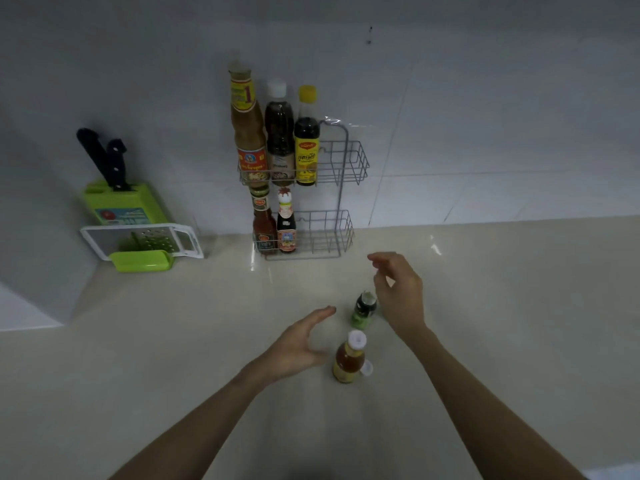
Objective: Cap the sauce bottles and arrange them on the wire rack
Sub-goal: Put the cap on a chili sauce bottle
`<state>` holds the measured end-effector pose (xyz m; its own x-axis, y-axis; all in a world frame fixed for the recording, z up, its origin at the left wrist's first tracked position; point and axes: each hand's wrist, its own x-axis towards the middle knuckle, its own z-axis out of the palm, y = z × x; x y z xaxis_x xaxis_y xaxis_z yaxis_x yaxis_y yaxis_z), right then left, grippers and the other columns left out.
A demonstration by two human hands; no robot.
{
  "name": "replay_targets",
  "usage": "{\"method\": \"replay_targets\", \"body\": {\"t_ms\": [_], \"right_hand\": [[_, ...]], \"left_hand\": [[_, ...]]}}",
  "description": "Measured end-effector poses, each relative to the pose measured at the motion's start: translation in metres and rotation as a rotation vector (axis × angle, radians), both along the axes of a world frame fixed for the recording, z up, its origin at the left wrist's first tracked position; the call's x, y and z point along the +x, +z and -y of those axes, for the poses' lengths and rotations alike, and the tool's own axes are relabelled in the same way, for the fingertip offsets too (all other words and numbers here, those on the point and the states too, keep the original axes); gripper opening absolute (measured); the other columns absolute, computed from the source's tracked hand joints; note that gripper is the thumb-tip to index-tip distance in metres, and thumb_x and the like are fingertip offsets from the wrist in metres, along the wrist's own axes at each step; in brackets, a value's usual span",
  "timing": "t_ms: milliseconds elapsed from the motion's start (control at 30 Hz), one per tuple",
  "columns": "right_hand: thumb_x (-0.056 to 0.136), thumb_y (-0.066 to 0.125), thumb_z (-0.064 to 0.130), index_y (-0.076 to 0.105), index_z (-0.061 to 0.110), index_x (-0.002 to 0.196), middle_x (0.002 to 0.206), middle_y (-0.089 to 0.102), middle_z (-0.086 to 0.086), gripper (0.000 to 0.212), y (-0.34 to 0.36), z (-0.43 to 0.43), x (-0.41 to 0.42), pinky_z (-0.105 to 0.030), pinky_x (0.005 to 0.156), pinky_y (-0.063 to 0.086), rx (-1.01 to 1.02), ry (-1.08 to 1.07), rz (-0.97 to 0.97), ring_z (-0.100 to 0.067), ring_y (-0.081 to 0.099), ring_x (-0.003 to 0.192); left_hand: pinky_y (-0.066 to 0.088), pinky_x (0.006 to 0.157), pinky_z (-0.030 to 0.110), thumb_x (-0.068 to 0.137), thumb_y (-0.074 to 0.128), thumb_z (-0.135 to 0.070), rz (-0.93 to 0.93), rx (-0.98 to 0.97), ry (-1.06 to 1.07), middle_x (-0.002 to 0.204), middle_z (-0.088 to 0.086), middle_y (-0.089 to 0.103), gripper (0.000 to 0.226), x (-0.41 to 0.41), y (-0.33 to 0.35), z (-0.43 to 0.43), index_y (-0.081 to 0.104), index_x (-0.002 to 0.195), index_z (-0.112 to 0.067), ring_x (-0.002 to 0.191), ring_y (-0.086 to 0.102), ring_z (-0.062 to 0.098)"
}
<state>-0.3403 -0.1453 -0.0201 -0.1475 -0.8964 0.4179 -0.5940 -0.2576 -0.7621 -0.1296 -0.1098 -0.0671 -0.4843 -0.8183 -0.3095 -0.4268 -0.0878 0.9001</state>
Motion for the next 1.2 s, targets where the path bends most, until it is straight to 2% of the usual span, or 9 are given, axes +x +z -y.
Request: {"method": "replay_targets", "body": {"t_ms": [133, 267, 433, 500, 600, 733, 867, 1067, 1200], "right_hand": [[0.078, 0.057, -0.011, 0.068, 0.008, 0.095, 0.093, 0.068, -0.005, 0.028, -0.056, -0.049, -0.022, -0.027, 0.072, 0.050, 0.049, 0.050, -0.204, -0.021, 0.064, 0.082], [0.078, 0.053, 0.002, 0.064, 0.005, 0.115, 0.117, 0.066, -0.011, 0.040, -0.105, -0.076, -0.029, -0.027, 0.084, 0.041, 0.467, 0.295, -0.419, -0.031, 0.060, 0.102], [0.081, 0.058, 0.011, 0.058, 0.010, 0.124, 0.126, 0.062, -0.010, 0.043, -0.149, -0.076, -0.032, -0.034, 0.093, 0.039, 0.529, 0.447, -0.693, -0.033, 0.056, 0.108], [0.081, 0.060, 0.008, 0.063, 0.009, 0.114, 0.116, 0.067, -0.012, 0.033, -0.151, -0.076, -0.033, -0.035, 0.087, 0.039, 0.525, 0.435, -0.763, -0.034, 0.059, 0.101], [0.071, 0.063, 0.009, 0.069, 0.007, 0.096, 0.090, 0.069, -0.015, 0.025, -0.150, -0.077, -0.035, -0.032, 0.072, 0.042, 0.439, 0.329, -0.635, -0.035, 0.066, 0.077], [0.079, 0.070, 0.012, 0.072, 0.016, 0.096, 0.088, 0.069, -0.006, 0.017, -0.095, -0.070, -0.028, -0.031, 0.071, 0.056, 0.301, -0.002, -0.054, -0.019, 0.068, 0.075], [0.089, 0.066, 0.012, 0.069, 0.016, 0.091, 0.084, 0.073, -0.004, 0.006, -0.018, -0.066, -0.015, -0.031, 0.072, 0.059, 0.277, 0.077, 0.520, -0.020, 0.072, 0.082], [0.089, 0.067, 0.015, 0.066, 0.015, 0.095, 0.095, 0.073, 0.006, 0.006, 0.032, -0.065, -0.004, -0.036, 0.076, 0.058, 0.247, 0.312, 0.420, -0.012, 0.070, 0.088], [0.091, 0.064, 0.016, 0.071, 0.016, 0.105, 0.103, 0.069, 0.006, 0.016, 0.073, -0.046, -0.012, -0.024, 0.077, 0.054, 0.255, 0.535, 0.243, -0.012, 0.066, 0.092]], "left_hand": [[0.032, 0.111, 0.022, 0.069, 0.081, -0.034, 0.028, -0.051, 0.009, 0.144, -0.017, 0.045, 0.083, -0.029, -0.012, -0.026, 0.040, 0.141, -0.034, 0.132, 0.039, -0.001], [0.043, 0.098, 0.020, 0.072, 0.080, -0.022, 0.068, -0.068, 0.065, 0.126, -0.008, 0.062, 0.067, -0.046, -0.022, -0.035, 0.048, 0.130, -0.032, 0.116, 0.057, 0.008], [0.045, 0.096, 0.026, 0.073, 0.077, -0.014, 0.147, -0.069, 0.096, 0.116, -0.005, 0.064, 0.063, -0.051, -0.022, -0.031, 0.052, 0.130, -0.022, 0.109, 0.060, 0.014], [0.045, 0.096, 0.026, 0.073, 0.076, -0.014, 0.166, -0.080, 0.100, 0.116, -0.003, 0.064, 0.061, -0.053, -0.023, -0.033, 0.052, 0.129, -0.021, 0.108, 0.060, 0.014], [0.047, 0.090, 0.024, 0.071, 0.077, -0.021, 0.167, -0.110, 0.151, 0.111, -0.004, 0.066, 0.054, -0.056, -0.026, -0.037, 0.057, 0.120, -0.022, 0.104, 0.062, 0.015], [0.049, 0.087, 0.032, 0.064, 0.077, -0.033, 0.207, -0.219, 0.269, 0.106, 0.001, 0.065, 0.053, -0.067, -0.027, -0.042, 0.060, 0.111, -0.019, 0.098, 0.061, 0.019], [0.045, 0.076, 0.029, 0.067, 0.074, -0.032, 0.193, -0.284, 0.340, 0.097, 0.009, 0.059, 0.054, -0.074, -0.025, -0.045, 0.058, 0.116, -0.016, 0.089, 0.059, 0.022], [0.051, 0.068, 0.026, 0.067, 0.073, -0.030, 0.022, -0.288, 0.323, 0.091, 0.006, 0.060, 0.031, -0.070, 0.020, -0.039, 0.050, 0.082, -0.045, 0.081, 0.062, 0.016], [0.056, 0.077, 0.030, 0.068, 0.071, -0.030, -0.149, -0.167, 0.173, 0.090, -0.008, 0.067, 0.031, -0.055, 0.059, -0.037, 0.058, 0.089, -0.047, 0.085, 0.065, 0.009]]}}
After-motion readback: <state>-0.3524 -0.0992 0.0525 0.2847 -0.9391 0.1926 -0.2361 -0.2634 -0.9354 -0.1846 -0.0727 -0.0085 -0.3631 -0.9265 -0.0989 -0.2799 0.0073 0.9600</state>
